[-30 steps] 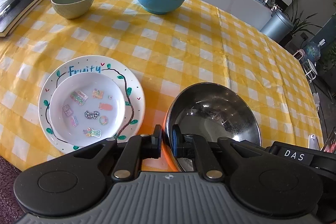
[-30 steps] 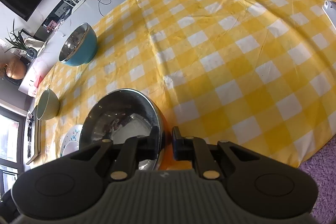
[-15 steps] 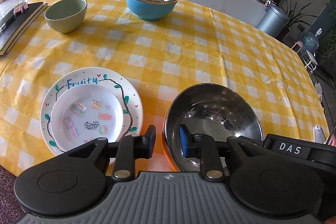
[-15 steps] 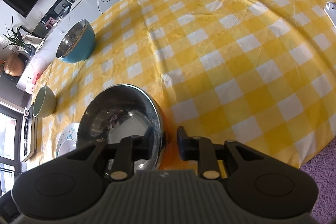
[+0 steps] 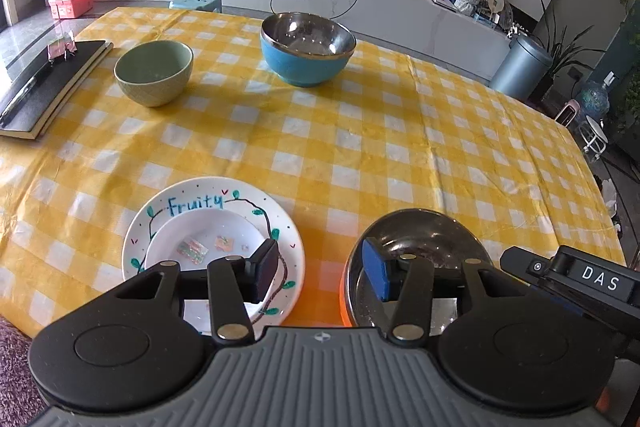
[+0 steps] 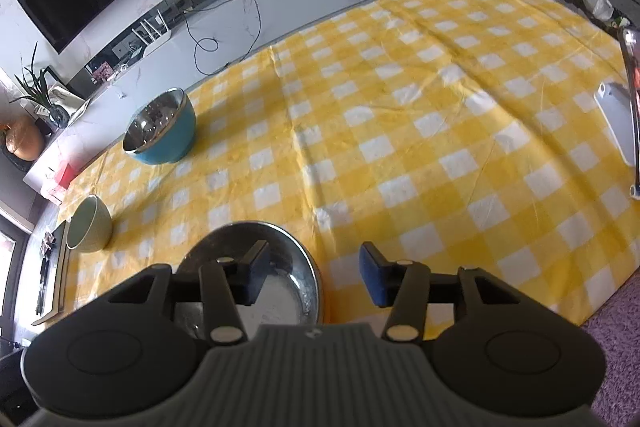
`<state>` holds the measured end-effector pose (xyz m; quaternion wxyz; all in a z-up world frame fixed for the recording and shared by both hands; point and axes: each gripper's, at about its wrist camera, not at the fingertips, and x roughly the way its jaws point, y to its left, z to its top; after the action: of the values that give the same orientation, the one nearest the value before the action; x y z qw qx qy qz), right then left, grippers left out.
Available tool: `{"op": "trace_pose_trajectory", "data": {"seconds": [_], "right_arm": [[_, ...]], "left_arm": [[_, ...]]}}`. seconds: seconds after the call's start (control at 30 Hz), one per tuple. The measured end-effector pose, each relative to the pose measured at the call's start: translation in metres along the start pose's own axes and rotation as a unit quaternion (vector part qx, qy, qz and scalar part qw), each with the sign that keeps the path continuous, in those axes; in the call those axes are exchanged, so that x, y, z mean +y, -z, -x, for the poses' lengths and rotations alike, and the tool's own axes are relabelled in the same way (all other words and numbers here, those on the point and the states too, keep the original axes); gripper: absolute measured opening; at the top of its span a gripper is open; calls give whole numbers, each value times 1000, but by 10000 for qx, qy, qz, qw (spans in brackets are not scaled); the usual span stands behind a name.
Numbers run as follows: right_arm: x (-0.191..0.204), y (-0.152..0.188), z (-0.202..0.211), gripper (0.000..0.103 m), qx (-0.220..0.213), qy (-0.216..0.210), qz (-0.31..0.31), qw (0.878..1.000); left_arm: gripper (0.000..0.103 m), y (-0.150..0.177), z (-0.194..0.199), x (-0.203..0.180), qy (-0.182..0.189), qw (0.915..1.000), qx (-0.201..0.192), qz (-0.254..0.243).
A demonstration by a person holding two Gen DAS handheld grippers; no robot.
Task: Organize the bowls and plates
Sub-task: 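Move both grippers to the blue steel bowl rim and close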
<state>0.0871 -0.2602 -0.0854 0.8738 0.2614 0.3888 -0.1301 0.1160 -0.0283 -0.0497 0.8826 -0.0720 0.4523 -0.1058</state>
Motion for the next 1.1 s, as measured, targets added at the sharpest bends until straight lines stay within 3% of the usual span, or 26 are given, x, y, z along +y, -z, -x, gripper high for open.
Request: {"op": "trace_pose_trajectory", "data": {"seconds": [0.23,0.63,0.9,1.1], "right_arm": [[22,-15,-7,56,20,-192,128,9997],[78,-47,-39,57,52,-263,725,9970],[118,-79,-80,57,73,-254,1078,9938],[151,-112,-117,57,83,-313,1257,9915]], "left_arm": [[56,-29,6,4,29,9995,-155,-270],[57,-85,-13,28,123,9994,-229,-240],[57,-140,-39,46,72,9989,-454,-41],[56,-176,-80,47,-14,9996,-282,-32]]}}
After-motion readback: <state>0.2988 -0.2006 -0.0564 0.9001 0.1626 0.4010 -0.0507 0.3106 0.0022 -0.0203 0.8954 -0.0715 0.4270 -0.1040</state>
